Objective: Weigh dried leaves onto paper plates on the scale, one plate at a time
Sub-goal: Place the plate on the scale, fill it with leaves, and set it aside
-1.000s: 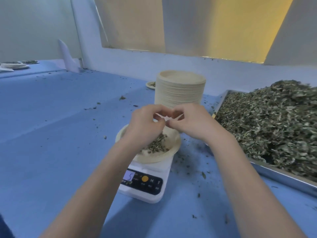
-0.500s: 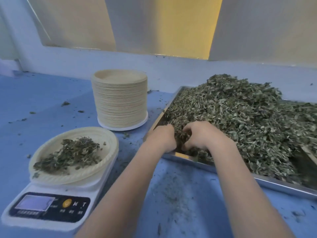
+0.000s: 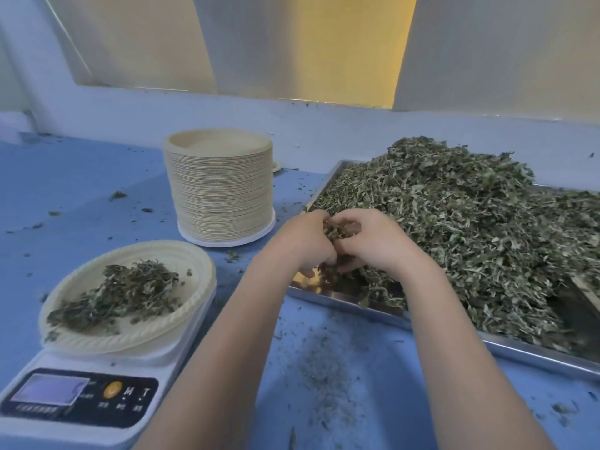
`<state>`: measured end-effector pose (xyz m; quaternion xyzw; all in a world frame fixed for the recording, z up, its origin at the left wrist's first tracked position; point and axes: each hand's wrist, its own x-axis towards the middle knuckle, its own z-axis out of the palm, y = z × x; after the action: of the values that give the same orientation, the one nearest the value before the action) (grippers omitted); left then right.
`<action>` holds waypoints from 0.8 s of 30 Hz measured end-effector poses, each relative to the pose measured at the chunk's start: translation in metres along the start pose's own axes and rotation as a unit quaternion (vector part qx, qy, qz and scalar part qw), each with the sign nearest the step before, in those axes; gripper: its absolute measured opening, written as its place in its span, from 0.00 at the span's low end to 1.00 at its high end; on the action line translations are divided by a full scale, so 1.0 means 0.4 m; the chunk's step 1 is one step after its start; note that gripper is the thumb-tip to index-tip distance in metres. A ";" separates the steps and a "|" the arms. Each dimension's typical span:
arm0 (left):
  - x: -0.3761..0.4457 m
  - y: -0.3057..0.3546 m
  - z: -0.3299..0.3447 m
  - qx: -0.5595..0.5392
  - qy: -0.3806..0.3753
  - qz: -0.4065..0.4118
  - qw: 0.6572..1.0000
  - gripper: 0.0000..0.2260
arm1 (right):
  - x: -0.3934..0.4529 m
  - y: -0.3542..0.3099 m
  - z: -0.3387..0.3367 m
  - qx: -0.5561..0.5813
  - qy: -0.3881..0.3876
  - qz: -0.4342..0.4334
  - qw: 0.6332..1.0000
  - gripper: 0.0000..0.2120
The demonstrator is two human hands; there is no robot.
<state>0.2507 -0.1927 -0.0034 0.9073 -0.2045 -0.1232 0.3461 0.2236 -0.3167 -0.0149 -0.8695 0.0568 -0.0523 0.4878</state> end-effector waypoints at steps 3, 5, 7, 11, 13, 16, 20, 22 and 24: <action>-0.017 0.006 -0.022 0.022 0.013 -0.006 1.000 0.35 | -0.002 -0.011 0.003 -0.101 0.027 0.009 0.994 0.19; -0.032 0.009 -0.032 0.013 0.030 -0.001 0.999 0.30 | -0.007 -0.024 0.005 -0.165 0.036 0.005 0.986 0.18; -0.048 0.008 -0.042 0.013 0.051 0.014 0.998 0.24 | -0.015 -0.047 0.011 -0.161 0.041 -0.019 0.986 0.18; -0.104 -0.018 -0.092 0.020 0.152 0.025 0.988 0.19 | -0.037 -0.125 0.062 -0.148 0.067 -0.116 0.980 0.16; -0.141 -0.045 -0.145 0.018 0.201 0.015 0.979 0.17 | -0.047 -0.178 0.112 -0.120 0.066 -0.171 0.976 0.16; -0.192 -0.096 -0.232 0.060 0.223 -0.032 0.972 0.14 | -0.050 -0.259 0.193 -0.065 -0.005 -0.203 0.977 0.13; -0.238 -0.175 -0.318 0.085 0.181 -0.116 0.973 0.10 | -0.048 -0.324 0.299 -0.130 -0.088 -0.229 0.961 0.13; -0.257 -0.208 -0.348 0.071 0.135 -0.154 0.976 0.13 | -0.038 -0.320 0.331 -0.190 -0.106 -0.225 0.950 0.19; -0.272 -0.240 -0.368 0.070 0.099 -0.188 0.975 0.20 | -0.026 -0.306 0.340 -0.245 -0.116 -0.207 0.940 0.22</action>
<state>0.2356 0.0069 0.0481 0.9593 -0.0036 -0.0808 0.2705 0.2391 -0.1372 0.0190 -0.9547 -0.1702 -0.0348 0.2416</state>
